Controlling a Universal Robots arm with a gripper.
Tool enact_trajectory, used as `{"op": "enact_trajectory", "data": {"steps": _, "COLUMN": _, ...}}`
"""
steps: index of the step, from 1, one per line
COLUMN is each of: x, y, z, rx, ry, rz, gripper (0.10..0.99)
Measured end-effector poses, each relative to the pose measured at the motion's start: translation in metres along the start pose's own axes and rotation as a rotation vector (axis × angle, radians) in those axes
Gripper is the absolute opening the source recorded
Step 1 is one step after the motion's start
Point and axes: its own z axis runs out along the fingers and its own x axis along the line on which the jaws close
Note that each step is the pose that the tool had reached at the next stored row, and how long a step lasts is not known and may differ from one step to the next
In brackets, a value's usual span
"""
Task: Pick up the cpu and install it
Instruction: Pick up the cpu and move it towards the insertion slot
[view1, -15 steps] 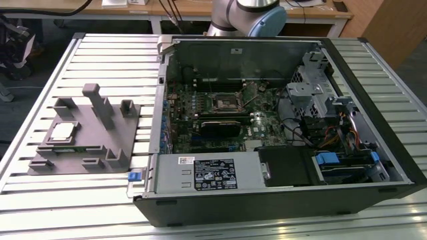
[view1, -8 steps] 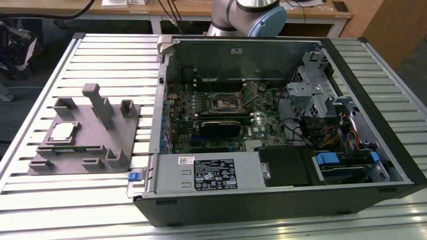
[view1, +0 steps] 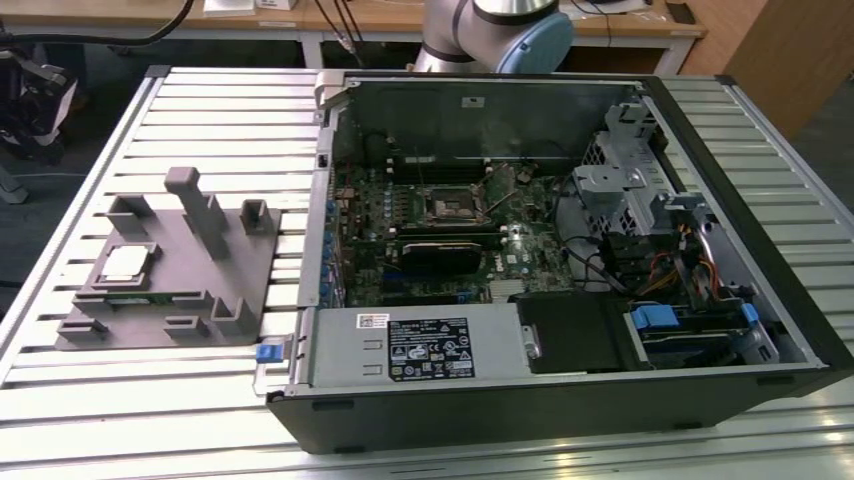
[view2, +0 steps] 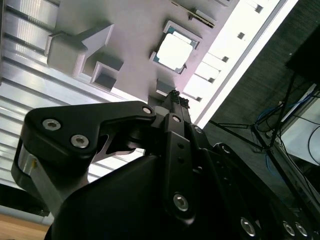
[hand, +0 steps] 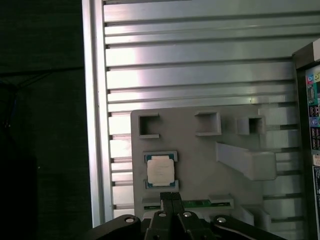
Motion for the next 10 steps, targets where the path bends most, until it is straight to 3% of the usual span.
{"op": "enact_trajectory", "data": {"steps": 10, "x": 0.0, "y": -0.0003, "z": 0.0076, "rx": 0.0, "ry": 0.0011, "rz": 0.0, "gripper": 0.106}}
